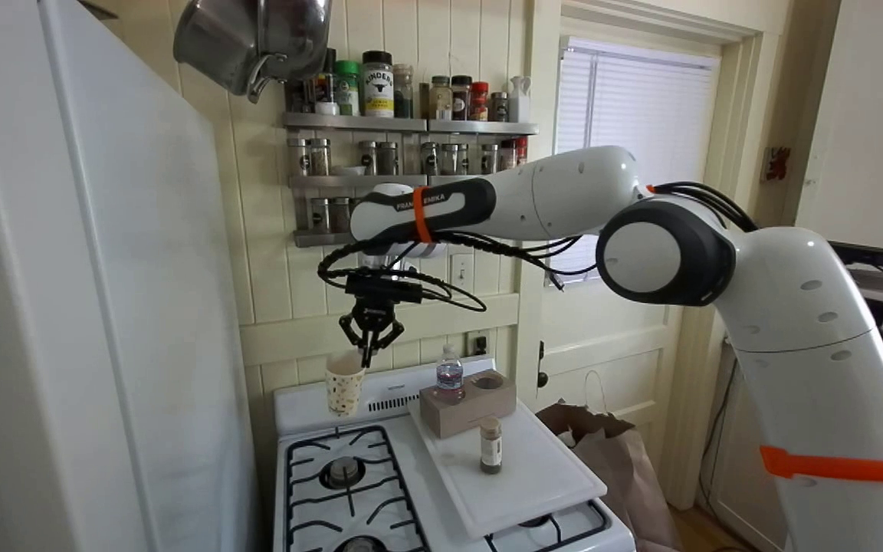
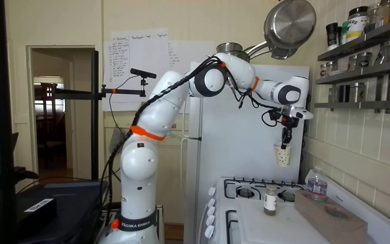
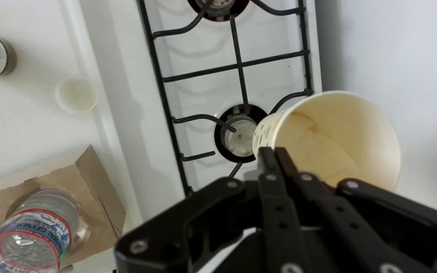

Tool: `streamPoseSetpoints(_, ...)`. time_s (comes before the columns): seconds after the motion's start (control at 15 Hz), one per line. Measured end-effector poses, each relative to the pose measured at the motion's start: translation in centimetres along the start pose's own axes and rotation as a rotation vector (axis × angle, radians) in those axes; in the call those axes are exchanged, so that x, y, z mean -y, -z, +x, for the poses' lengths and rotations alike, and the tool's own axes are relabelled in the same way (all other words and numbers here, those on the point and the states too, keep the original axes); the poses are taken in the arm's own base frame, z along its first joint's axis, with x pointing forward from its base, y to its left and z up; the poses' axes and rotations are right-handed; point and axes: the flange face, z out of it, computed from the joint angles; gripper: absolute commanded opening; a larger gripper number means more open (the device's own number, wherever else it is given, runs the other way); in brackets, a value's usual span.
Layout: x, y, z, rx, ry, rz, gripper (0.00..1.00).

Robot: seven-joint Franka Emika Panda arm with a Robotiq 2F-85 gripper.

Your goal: Put the coffee cup in the cupholder.

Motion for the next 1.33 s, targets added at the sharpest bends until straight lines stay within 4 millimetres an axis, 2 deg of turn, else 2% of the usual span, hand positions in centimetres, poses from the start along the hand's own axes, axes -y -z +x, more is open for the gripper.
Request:
streamPoseSetpoints(0.2,-0.4,0.2,0.2,-0.015,-0.022,0.000,0.01)
streamPoseSetpoints(0.4,-2.1,1.6,0.0,-0.088,-0.100,0.020,0.01)
streamPoseSetpoints(0.6,-4.2,2.9,-1.3,-0.155,-0.172,0.050,0.01)
streamPoseSetpoints(0.87,-6.9,4.0,-3.5,-0.273,-0.183,0.100,0.01)
streamPoseSetpoints(1.0,-9.2,4.2,-4.1,-0.325,-0.219,0.141,0.01)
streamPoseSetpoints(1.33,-17.1,3.5,-5.5,-0.408,-0.414,0.297,0.01)
